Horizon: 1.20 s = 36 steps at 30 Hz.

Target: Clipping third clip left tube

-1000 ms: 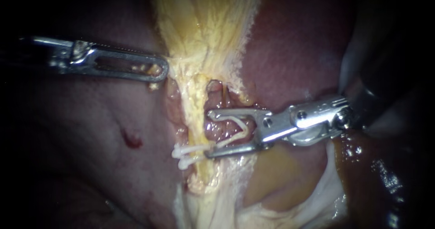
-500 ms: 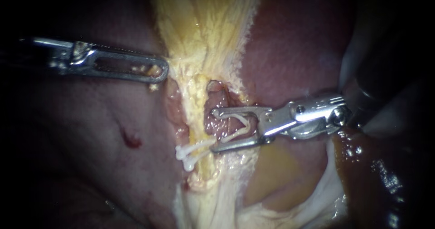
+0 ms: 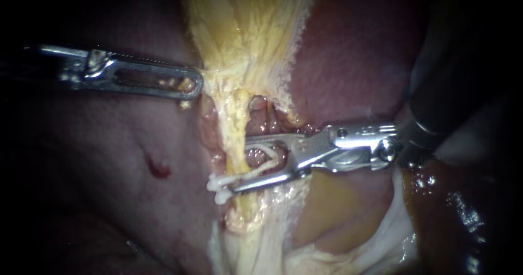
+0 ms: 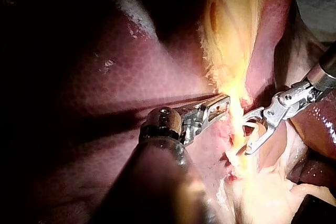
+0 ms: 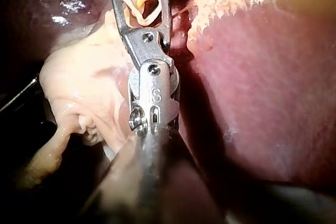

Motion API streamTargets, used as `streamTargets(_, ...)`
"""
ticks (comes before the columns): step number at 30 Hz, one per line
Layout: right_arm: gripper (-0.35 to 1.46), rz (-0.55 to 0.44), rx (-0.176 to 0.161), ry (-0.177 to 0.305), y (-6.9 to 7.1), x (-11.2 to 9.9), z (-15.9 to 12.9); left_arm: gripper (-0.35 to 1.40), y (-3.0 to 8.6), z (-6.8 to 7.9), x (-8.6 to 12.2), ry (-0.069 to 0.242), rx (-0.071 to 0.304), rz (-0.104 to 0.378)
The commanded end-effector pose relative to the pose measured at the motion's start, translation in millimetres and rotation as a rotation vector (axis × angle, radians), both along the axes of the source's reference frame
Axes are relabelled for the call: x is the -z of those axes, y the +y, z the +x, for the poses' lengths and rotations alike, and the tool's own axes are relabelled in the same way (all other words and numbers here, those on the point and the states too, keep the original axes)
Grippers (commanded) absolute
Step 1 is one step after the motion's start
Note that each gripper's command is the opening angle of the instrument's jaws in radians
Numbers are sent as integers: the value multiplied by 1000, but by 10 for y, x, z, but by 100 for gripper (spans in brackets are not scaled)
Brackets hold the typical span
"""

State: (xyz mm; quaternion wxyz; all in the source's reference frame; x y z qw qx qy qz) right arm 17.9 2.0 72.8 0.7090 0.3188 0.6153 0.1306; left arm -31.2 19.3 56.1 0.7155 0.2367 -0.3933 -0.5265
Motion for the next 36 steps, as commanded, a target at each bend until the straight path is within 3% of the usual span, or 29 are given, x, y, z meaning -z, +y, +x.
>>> streamTargets(1, 50, 11, 0, 10, 0, 1, 3, -35, 0, 0, 0, 0, 0, 0)
streamTargets(12, 50, 103, 13, 83, -4, -6, 33, -35, 0, -2, -1, -1, -1, 1)
streamTargets(23, 50, 248, 36, 190, -5, -2, 36, -35, 0, -2, -1, -1, -1, 1)
streamTargets(31, 49, 299, 20, 240, 6, 6, 33, -35, 0, -3, -2, -1, -1, 1)
streamTargets(36, 49, 317, -21, 246, 20, 6, 31, -35, 0, -4, -3, 0, 0, 0)
